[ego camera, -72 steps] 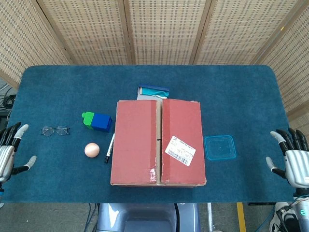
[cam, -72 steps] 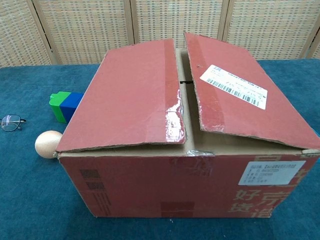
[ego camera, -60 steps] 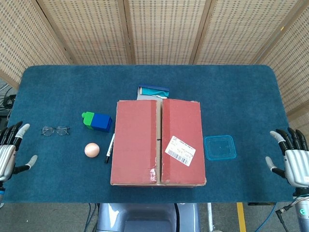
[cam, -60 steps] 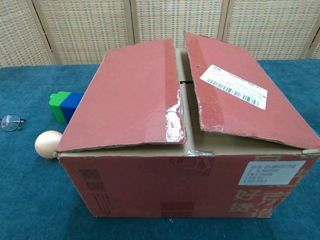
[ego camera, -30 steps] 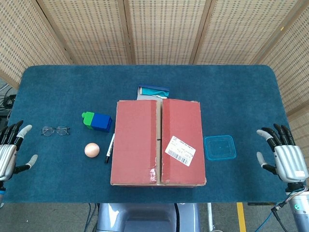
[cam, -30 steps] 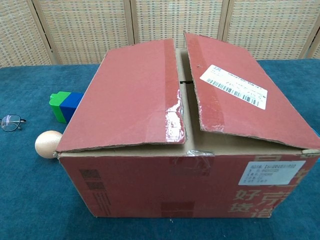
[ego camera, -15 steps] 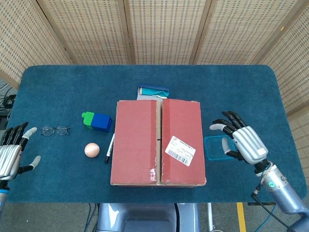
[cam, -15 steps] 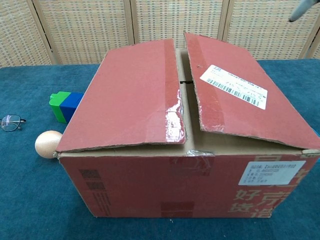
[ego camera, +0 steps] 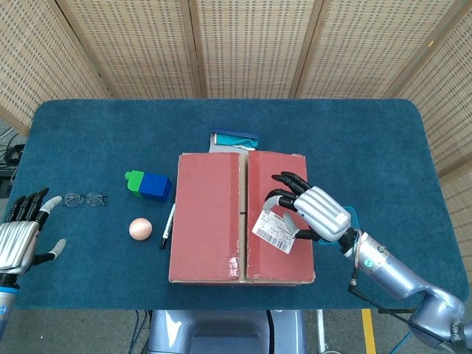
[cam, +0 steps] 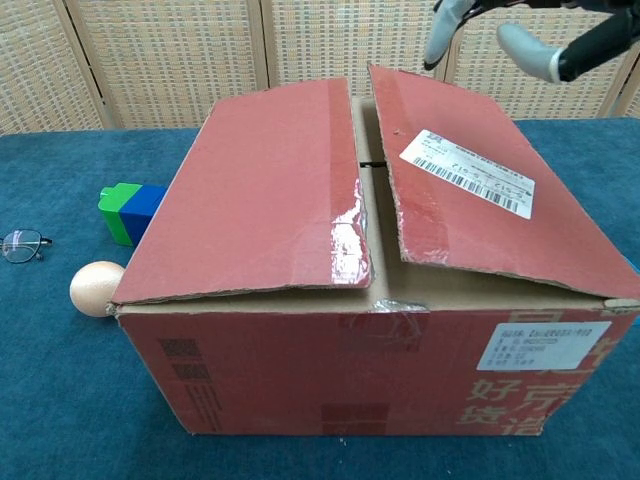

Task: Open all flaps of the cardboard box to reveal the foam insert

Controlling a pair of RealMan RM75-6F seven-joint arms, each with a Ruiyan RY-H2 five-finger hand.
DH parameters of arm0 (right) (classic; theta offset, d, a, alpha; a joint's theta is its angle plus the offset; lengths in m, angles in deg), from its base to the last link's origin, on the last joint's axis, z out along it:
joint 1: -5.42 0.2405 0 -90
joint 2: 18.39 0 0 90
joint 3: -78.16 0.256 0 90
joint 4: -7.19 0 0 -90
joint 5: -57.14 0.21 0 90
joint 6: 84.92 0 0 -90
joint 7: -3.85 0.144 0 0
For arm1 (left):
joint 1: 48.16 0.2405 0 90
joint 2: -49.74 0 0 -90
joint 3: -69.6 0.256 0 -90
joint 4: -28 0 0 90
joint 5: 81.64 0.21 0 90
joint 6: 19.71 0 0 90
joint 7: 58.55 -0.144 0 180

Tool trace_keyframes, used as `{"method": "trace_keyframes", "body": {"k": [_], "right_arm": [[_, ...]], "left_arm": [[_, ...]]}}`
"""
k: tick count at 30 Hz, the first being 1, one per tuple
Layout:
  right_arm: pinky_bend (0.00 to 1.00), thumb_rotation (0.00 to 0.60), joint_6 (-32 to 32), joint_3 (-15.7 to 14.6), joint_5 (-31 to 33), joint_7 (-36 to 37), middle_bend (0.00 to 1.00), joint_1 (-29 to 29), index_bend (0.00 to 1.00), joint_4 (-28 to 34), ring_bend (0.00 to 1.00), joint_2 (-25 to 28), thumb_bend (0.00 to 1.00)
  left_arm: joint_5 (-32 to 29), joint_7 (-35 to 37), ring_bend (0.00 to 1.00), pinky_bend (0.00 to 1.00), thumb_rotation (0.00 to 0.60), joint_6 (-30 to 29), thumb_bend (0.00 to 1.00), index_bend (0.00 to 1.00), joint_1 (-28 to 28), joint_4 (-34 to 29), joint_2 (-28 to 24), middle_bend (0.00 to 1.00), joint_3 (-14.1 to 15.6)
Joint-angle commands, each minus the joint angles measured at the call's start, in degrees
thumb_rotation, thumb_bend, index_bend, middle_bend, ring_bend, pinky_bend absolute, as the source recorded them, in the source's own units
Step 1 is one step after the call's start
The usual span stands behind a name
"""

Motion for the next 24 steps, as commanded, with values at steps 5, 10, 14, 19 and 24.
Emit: {"method": "trace_keyframes", "body": {"k": [5, 10, 14, 19, 24], "right_arm": [[0.02, 0.600, 3.7, 0.4, 0.5, -0.9, 0.31, 4.3, 0.34, -0.3, 0.04, -1.9, 0.78], [0.02, 0.600, 6.1, 0.4, 1.8, -2.2, 0.32, 6.9, 0.35, -0.9, 0.04, -3.2, 0.78], [0.02, 0.600, 6.4, 0.3, 3.2, -2.9, 0.32, 7.7, 0.35, -1.4, 0.04, -3.7, 0.78], [0.02, 0.600, 6.7, -0.1, 4.2, -3.6, 0.32, 8.2, 0.35, -1.8, 0.04, -3.9, 0.78], [0.02, 0.600, 6.7, -0.8, 4.9, -5.1, 0.33, 8.6, 0.35, -2.2, 0.04, -4.3, 0.78]], "left_arm": [[-0.6, -0.2, 0.00, 0.00, 0.557, 0.6, 0.33, 0.13, -0.3, 0.2, 0.2, 0.00, 0.0], [-1.0, -0.1, 0.00, 0.00, 0.556, 1.0, 0.33, 0.13, -0.5, 0.3, 0.2, 0.00, 0.1], [-1.4, 0.5, 0.00, 0.00, 0.556, 1.4, 0.33, 0.13, -0.6, 0.4, 0.0, 0.00, 0.2], [-1.5, 0.9, 0.00, 0.00, 0.557, 1.6, 0.33, 0.13, -0.7, 0.6, -0.1, 0.00, 0.2], [-1.5, 1.4, 0.00, 0.00, 0.556, 2.0, 0.33, 0.13, -0.8, 0.7, -0.2, 0.00, 0.4]]}}
